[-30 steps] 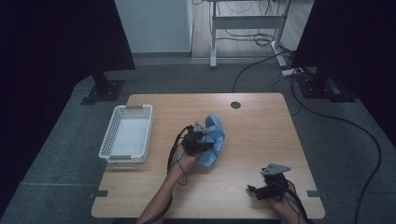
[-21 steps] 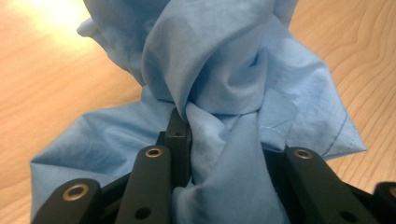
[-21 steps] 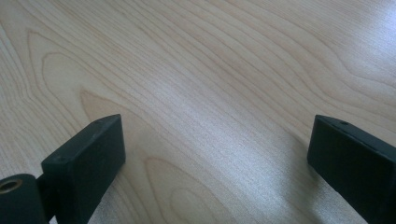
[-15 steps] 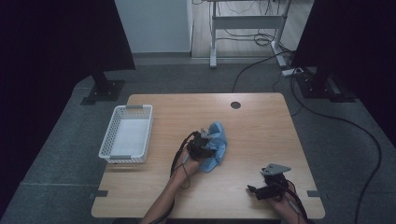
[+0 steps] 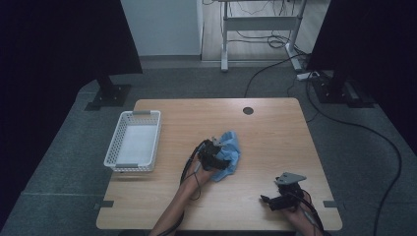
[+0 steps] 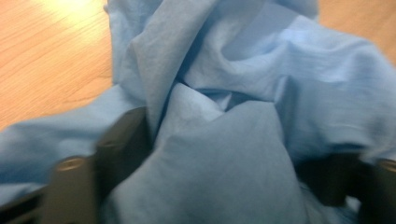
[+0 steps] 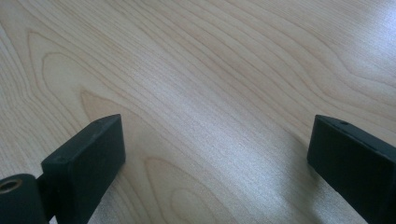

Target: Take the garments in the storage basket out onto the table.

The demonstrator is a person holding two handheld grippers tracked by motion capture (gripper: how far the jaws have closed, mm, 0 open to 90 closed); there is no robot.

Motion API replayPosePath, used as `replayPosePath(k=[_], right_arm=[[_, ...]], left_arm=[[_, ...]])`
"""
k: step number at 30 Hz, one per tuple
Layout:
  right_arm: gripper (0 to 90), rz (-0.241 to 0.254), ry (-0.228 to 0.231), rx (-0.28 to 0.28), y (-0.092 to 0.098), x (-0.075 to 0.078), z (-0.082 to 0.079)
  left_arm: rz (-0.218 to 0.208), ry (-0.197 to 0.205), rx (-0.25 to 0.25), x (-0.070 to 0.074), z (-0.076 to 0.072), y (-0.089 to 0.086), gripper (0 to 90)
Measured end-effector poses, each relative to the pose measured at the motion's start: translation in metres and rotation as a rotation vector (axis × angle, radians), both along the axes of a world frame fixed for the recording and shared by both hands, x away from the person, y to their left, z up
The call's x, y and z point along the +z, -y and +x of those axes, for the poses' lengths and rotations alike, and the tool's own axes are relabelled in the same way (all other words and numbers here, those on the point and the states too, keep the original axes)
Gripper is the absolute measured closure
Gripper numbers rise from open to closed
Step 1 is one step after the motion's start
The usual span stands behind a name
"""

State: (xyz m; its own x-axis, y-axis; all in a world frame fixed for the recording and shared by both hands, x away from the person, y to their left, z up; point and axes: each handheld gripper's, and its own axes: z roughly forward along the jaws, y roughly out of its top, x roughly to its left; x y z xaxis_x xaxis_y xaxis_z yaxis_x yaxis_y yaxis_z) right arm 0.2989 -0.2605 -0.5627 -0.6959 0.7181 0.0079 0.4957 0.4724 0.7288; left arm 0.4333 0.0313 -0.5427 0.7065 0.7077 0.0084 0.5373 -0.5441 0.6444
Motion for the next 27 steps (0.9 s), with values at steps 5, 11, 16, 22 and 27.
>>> replayPosePath(k=[5, 11, 16, 22, 27], right_arm=[[4.3, 0.000, 0.000, 0.000, 0.000, 0.000, 0.000], [4.3, 0.000, 0.000, 0.000, 0.000, 0.000, 0.000], [4.3, 0.000, 0.000, 0.000, 0.000, 0.000, 0.000], [4.3, 0.000, 0.000, 0.000, 0.000, 0.000, 0.000], [4.3, 0.000, 0.000, 0.000, 0.000, 0.000, 0.000]], left_arm=[[0.001, -0.004, 0.016, -0.005, 0.003, 0.003, 3.2], [-0.008, 0.004, 0.005, -0.006, 0.004, 0.002, 0.0], [-0.020, 0.002, -0.013, -0.003, 0.003, 0.001, 1.7], [-0.032, 0.018, -0.022, 0.009, -0.001, -0.003, 3.9], [-0.037, 0.035, -0.028, 0.021, -0.007, -0.004, 6.0]])
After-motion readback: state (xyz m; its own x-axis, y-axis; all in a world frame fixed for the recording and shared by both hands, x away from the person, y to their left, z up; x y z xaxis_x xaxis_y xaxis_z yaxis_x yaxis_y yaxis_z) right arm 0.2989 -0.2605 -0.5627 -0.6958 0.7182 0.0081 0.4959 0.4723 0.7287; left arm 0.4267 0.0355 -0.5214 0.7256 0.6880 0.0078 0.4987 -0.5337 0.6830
